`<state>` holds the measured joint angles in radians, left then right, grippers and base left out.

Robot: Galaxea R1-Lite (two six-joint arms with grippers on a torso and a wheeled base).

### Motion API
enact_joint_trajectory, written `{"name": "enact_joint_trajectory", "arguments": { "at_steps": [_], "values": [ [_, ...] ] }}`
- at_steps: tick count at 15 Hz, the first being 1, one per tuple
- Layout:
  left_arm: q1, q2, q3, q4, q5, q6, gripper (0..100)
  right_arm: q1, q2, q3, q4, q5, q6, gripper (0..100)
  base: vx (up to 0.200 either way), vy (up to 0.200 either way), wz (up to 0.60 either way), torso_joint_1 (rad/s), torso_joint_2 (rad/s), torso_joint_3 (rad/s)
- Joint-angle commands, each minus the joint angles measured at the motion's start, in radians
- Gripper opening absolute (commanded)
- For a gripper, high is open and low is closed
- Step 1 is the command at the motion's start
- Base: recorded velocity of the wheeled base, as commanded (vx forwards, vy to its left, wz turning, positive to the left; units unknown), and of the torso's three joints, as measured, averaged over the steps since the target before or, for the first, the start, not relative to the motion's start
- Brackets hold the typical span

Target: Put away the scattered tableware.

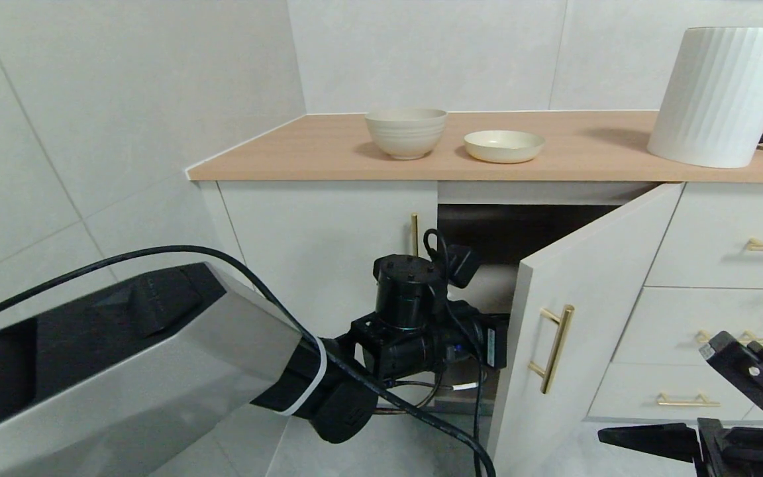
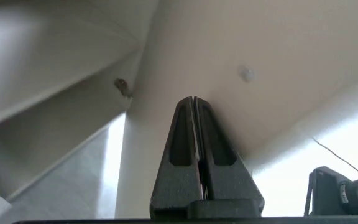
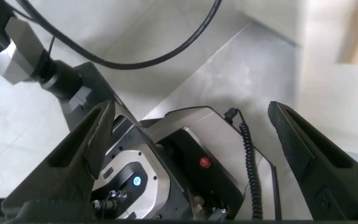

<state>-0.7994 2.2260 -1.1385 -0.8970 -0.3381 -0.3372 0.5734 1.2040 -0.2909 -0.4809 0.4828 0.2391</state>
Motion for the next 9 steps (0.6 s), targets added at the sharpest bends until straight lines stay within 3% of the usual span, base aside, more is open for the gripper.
{"name": "enact_joint_trajectory", "arguments": {
  "at_steps": [1, 5, 9],
  "values": [
    [0.0, 0.0, -0.006, -0.002, -0.001, 0.0, 0, 0.0, 0.0, 0.001, -0.001, 0.0, 0.0, 100, 0.0, 0.0, 0.0, 0.0, 0.0, 0.0],
    [0.002, 0.02, -0.043, 0.007, -0.002, -0.002, 0, 0.002, 0.0, 0.001, -0.001, 0.0, 0.0, 100, 0.0, 0.0, 0.0, 0.0, 0.0, 0.0],
    [0.005, 0.043, -0.141, 0.125, 0.002, -0.013, 0, 0.002, 0.0, 0.001, -0.001, 0.002, 0.0, 100, 0.0, 0.0, 0.0, 0.0, 0.0, 0.0]
  ]
}}
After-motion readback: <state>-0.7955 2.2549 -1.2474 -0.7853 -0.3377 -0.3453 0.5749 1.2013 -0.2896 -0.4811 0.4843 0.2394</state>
